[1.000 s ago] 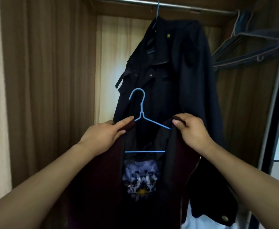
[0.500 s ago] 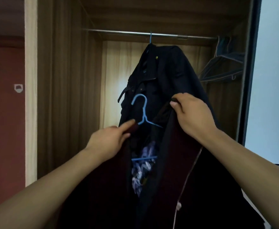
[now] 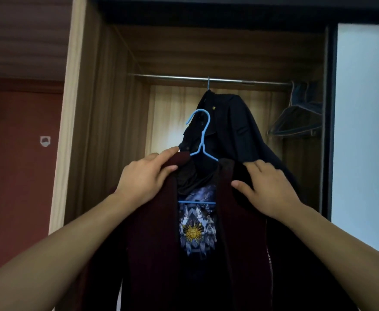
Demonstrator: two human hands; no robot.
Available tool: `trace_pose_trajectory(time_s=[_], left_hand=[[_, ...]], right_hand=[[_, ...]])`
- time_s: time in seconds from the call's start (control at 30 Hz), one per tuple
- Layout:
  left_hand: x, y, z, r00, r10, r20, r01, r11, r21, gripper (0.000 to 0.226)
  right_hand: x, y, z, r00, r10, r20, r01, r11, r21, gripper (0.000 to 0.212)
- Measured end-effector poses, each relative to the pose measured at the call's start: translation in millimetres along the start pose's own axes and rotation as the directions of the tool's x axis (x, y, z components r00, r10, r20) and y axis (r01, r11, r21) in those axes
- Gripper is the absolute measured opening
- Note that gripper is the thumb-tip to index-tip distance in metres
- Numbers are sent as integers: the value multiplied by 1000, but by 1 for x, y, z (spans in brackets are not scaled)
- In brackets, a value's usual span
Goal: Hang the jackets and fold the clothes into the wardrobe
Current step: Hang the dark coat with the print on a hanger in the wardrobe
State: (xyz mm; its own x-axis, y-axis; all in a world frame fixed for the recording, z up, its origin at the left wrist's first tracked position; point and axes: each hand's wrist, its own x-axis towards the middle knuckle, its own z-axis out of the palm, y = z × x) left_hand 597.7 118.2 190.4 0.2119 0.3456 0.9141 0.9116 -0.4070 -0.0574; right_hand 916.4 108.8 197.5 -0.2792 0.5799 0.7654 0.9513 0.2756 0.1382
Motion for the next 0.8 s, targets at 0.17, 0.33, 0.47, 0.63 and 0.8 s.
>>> trace_pose_trajectory(time_s=[0.17, 0.33, 0.47, 0.63, 0.8], left_hand=[[14, -22, 17, 994, 37, -102, -44, 997, -68, 50], [41, -46, 37, 983, 53, -177, -63, 996, -55, 47], [69, -68, 67, 984, 66, -168, -76, 996, -54, 46], [114, -103, 107, 973, -9, -232, -23, 990, -137, 43], [171, -129, 150, 972, -66, -224, 26, 984, -178, 35]], right_hand=[[26, -16, -6, 977, -191, -94, 168, 963, -210, 64], [58, -8, -9, 932, 49, 360, -95, 989, 114, 92], [86, -3, 14, 918, 56, 393, -151, 965, 215, 78], [130, -23, 40, 998, 69, 14, -69, 997, 37, 51], [192, -28, 34, 994, 91, -60, -102, 967, -232, 56]])
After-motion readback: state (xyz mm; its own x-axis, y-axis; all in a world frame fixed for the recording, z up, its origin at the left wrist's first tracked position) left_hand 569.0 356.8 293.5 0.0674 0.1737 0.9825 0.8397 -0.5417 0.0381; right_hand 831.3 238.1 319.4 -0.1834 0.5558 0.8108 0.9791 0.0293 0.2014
